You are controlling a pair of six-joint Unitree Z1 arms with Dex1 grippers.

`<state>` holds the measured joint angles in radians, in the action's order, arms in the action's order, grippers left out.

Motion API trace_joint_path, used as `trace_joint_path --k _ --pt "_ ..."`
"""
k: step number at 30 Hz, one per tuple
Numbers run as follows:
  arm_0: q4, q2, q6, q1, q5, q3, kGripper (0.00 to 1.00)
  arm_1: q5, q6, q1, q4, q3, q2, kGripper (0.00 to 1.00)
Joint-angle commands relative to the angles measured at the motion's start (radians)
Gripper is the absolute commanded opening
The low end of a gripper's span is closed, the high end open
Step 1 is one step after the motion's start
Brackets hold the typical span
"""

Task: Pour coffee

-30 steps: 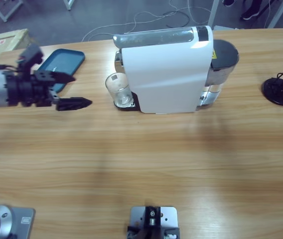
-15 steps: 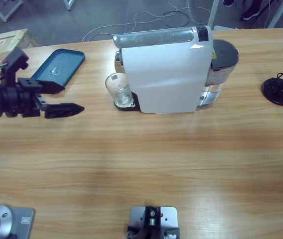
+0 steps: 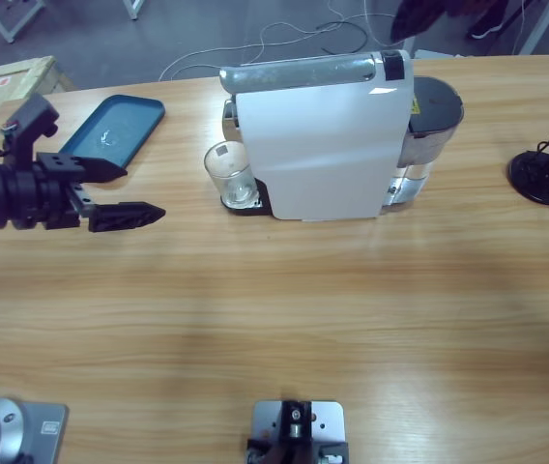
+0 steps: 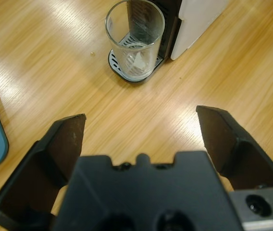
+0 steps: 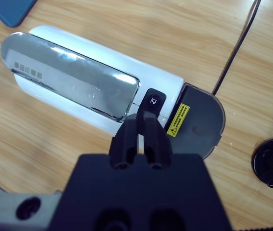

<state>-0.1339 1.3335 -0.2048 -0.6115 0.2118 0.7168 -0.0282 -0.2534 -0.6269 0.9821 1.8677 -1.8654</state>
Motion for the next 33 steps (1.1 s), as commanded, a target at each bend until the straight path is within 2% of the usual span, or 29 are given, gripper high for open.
trace_joint_path --k 1,15,23,33 --pt "-0.016 0.013 0.028 -0.007 -0.014 -0.005 0.991 0.031 0.013 -0.011 0.008 0.003 -0.078 0.000" --pt "-0.016 0.036 0.027 -0.007 -0.019 -0.008 0.991 0.058 0.024 -0.013 0.006 0.024 -0.104 0.000" --pt "-0.016 0.041 0.027 -0.007 -0.020 -0.008 0.991 0.105 0.044 -0.020 0.017 0.011 -0.106 0.000" --pt "-0.015 0.057 0.027 -0.007 -0.020 -0.005 0.991 0.088 0.046 -0.032 0.011 -0.008 -0.106 0.000"
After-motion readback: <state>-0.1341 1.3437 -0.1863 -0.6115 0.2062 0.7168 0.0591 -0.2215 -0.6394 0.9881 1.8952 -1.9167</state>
